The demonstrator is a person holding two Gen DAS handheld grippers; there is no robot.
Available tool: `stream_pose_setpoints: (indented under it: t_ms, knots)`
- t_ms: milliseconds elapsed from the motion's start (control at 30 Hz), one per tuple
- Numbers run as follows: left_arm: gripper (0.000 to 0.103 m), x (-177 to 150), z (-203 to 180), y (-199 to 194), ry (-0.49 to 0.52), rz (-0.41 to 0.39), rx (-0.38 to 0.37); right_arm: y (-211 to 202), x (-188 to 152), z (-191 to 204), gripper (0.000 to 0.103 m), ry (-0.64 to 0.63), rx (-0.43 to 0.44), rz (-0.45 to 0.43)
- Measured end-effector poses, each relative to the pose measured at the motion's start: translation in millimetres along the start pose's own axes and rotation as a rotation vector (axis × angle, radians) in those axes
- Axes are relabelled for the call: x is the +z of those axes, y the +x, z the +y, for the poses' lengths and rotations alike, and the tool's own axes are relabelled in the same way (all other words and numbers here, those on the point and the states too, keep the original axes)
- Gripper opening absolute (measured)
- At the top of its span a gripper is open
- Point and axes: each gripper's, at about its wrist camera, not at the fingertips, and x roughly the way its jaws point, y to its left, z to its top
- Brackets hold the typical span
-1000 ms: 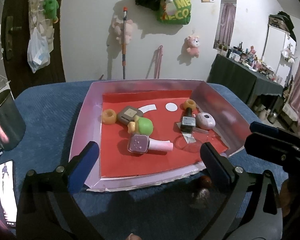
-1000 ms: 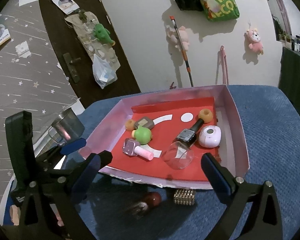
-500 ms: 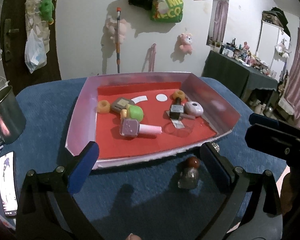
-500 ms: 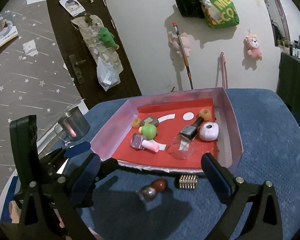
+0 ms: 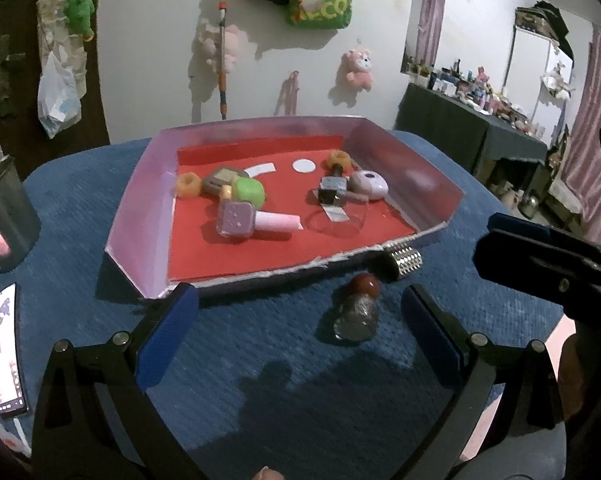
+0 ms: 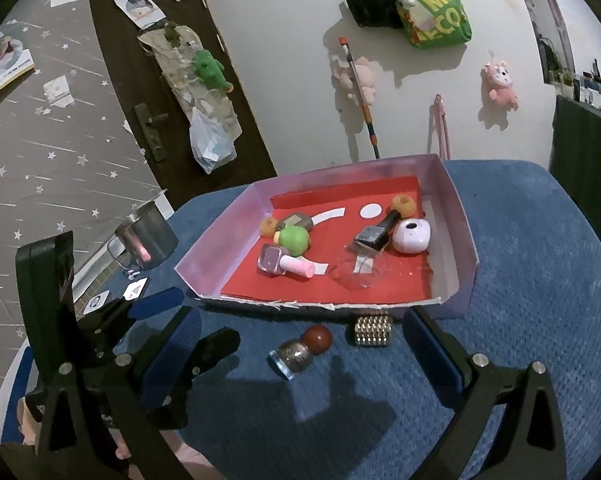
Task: Organize rigid objects
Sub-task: 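Reach the right gripper to the gold bead cube while the left reaches the brown-capped glitter bottle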
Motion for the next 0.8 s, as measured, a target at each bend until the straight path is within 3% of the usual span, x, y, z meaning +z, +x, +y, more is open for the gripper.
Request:
stream_pose_setpoints:
  t_ms: [267,800]
  knots:
    - [0.103,-7.8,-9.2,9.7,0.014,0.042,-0.028,5.2,-9.1,-11.1,0.103,0.033,-0.018,0.02]
    - [0.103,-18.7,-19.5,29.0,0.032,0.096,-0.076,29.6,-16.2,-41.1,0.081,0.102,-0.058,0.082]
